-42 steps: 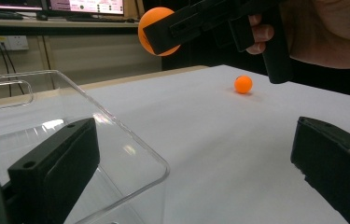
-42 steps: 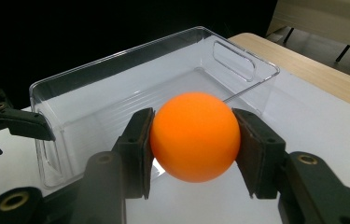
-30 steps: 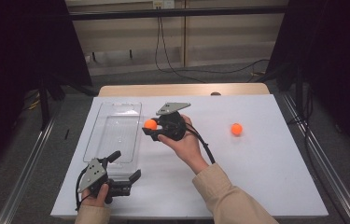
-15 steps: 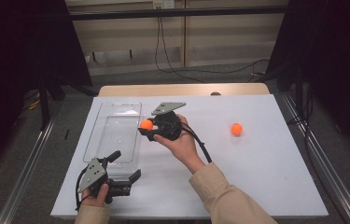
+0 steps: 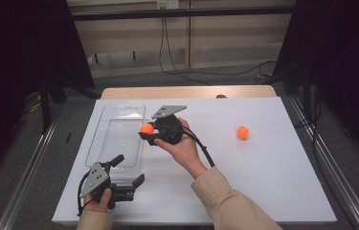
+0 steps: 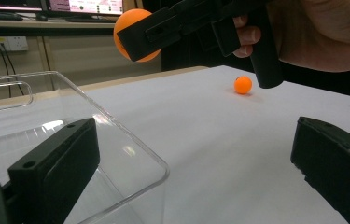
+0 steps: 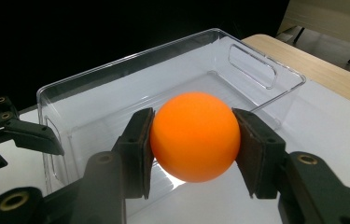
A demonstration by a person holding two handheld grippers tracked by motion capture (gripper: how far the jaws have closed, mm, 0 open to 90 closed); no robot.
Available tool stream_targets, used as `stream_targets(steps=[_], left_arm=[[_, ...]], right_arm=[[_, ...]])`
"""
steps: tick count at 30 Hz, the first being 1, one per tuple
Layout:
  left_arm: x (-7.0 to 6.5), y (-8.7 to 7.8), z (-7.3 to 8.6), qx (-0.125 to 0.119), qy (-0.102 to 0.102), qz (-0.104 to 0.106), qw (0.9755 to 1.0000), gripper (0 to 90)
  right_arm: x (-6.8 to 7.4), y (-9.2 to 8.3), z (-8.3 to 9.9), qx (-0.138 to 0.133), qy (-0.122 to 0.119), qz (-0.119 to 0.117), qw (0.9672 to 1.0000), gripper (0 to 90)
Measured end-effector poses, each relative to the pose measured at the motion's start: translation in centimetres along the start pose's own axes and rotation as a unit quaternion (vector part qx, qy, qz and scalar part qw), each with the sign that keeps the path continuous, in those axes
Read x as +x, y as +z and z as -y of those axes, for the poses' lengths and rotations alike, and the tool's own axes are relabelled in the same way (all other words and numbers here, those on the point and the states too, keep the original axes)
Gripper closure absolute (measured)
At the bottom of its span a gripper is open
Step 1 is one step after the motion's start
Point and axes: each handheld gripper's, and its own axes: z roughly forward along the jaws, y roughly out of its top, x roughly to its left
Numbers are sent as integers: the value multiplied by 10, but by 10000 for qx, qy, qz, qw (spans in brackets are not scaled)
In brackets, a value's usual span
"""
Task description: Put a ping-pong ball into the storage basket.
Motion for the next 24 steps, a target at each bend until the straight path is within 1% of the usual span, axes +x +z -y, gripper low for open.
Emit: stream_targets(steps=[7,14,24], left_arm=[[0,0,0,17,24,6,10000,10],[0,0,0,-8,-24,11,10000,10],[0,0,0,-7,5,22,10000,10]], right_arm=[[2,4,-1,-8,-2,-18,10000,511],[1,7,0,19,-5,-9,10000,511],[1,10,-1,10,-10,-29,10000,511]])
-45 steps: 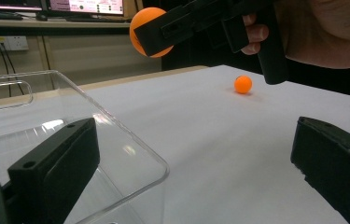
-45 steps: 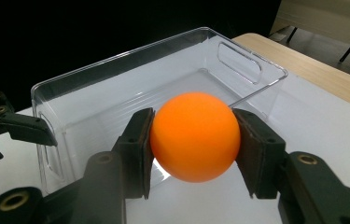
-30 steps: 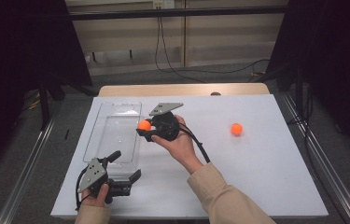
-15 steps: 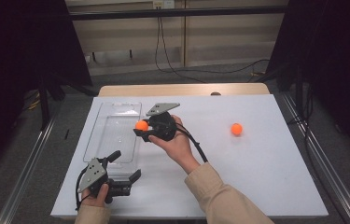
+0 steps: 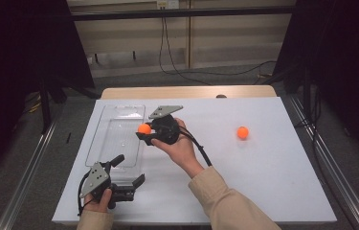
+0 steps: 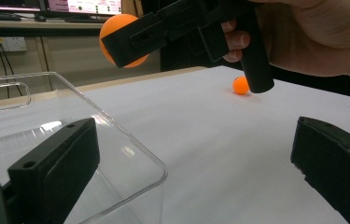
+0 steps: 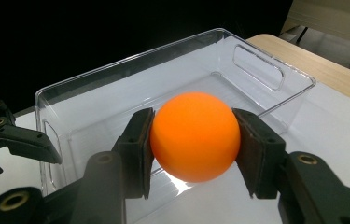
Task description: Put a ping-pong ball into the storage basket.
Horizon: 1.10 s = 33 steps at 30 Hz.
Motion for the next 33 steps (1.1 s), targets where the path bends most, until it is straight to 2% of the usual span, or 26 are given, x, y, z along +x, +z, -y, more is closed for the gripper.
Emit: stream_targets(steps=[22,33], left_arm=[[0,0,0,4,26,-10,10000,10],[-1,0,0,-40,-59,-16,10000,10]], right_arm=[[2,6,-3,64,-23,-32,10000,510],[1,12,0,67,35,-37,10000,510]])
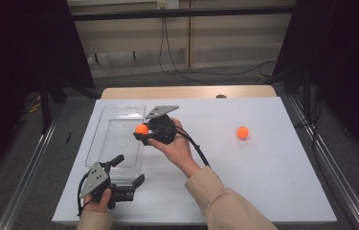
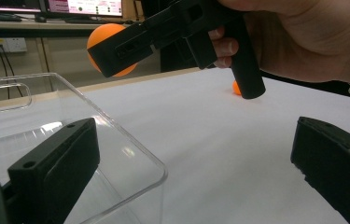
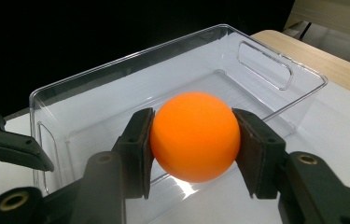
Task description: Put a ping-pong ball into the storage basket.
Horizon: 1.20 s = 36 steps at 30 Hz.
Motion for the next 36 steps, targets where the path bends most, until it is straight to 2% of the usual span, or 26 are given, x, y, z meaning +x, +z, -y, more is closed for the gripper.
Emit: stream_targets(steps=[4,7,15,16,21,36], left_arm=[[1,-1,0,47,101,12,9999,10],[1,0,0,22,30,7,10000,10],[1,0,0,38,72,10,10000,10],[0,0,0,20,22,9,10000,10],[1,0,0,28,71,1,10000,10],[0,0,0,25,32,4,10000,10]], right_arm=[[0,1,0,17,-3,-3,10000,510],[-1,2,0,18,-2,-2,10000,510],[-1,3,0,15,12,-13,10000,510],[-1,3,0,19,13,-13,10000,510],[-1,5,0,8,25,-15,10000,510],[0,11,-1,41,9,-35,10000,510]])
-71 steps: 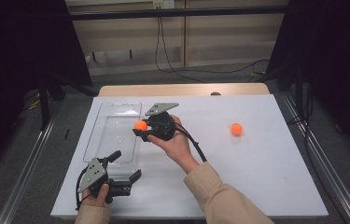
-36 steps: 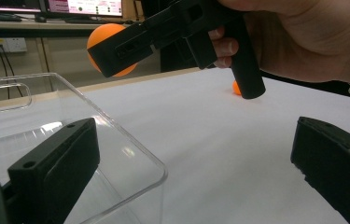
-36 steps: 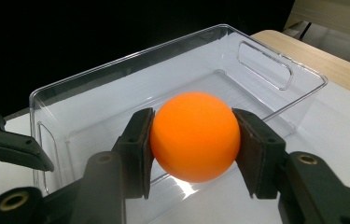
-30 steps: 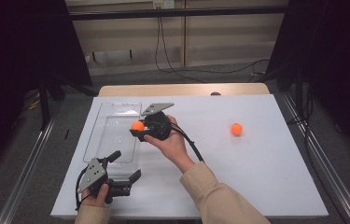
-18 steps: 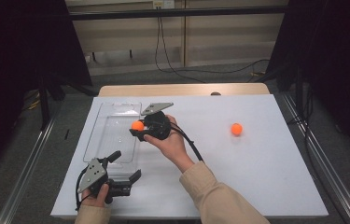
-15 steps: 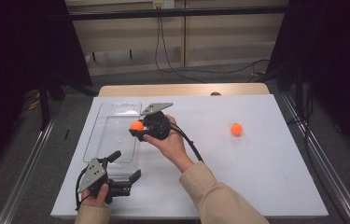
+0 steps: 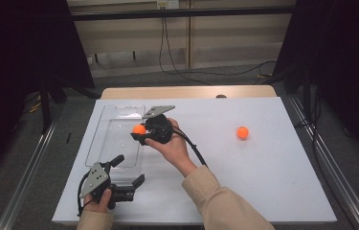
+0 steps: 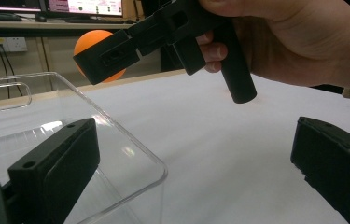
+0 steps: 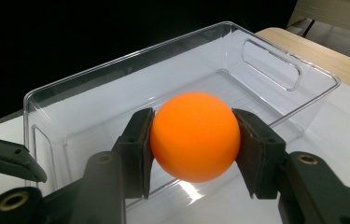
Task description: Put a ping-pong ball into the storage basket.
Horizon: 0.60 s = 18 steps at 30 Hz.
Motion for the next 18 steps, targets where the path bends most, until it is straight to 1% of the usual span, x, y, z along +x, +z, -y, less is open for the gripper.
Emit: stream_targets(steps=[2,3,7,8,12,15,18], left_arm=[[0,0,0,2,0,-2,10000,10],[1,0,0,2,41,-2,10000,10],[0,0,0,-5,4,-9,10000,10],[0,0,0,3,38,-2,10000,10],[0,0,0,-7,33,-5,10000,10],[0,0,0,-35,-9,-29,10000,10],[0,0,0,-23,11,-8,10000,10]], right_arm=[[0,1,0,3,6,-1,10000,510],[0,2,0,1,14,-5,10000,510],[2,4,0,31,-19,-19,10000,510],[2,4,0,39,-23,-17,10000,510],[3,6,1,49,-35,-39,10000,509],[3,7,0,39,-19,-54,10000,509],[4,8,0,38,-29,-67,10000,509]])
